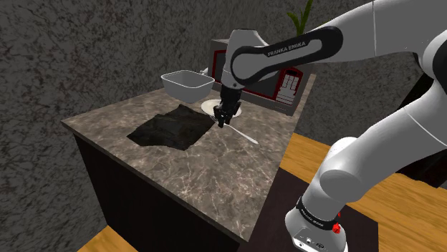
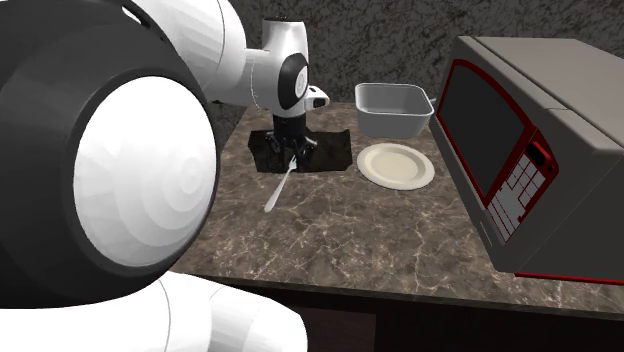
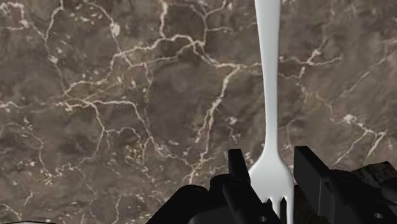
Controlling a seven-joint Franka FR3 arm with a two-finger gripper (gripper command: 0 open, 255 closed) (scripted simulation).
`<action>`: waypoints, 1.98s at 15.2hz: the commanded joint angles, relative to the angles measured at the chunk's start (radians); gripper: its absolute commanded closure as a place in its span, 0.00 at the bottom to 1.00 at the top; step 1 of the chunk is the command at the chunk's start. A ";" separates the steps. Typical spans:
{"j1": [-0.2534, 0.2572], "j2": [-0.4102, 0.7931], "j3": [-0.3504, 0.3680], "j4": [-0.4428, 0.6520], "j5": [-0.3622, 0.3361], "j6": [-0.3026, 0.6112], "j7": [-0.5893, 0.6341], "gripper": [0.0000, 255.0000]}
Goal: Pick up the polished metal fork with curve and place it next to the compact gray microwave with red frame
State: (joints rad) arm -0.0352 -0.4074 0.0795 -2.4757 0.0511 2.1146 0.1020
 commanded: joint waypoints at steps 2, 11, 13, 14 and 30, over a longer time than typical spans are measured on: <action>0.000 -0.014 -0.001 0.030 -0.001 -0.044 0.000 1.00; -0.001 -0.042 -0.005 0.129 -0.003 -0.171 0.002 1.00; -0.002 -0.045 -0.006 0.153 -0.004 -0.199 0.002 1.00; -0.002 -0.046 -0.006 0.166 -0.004 -0.213 0.002 1.00; -0.004 -0.038 -0.011 0.388 -0.008 -0.427 0.006 1.00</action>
State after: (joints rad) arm -0.0394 -0.4474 0.0680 -2.1058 0.0429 1.7045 0.1068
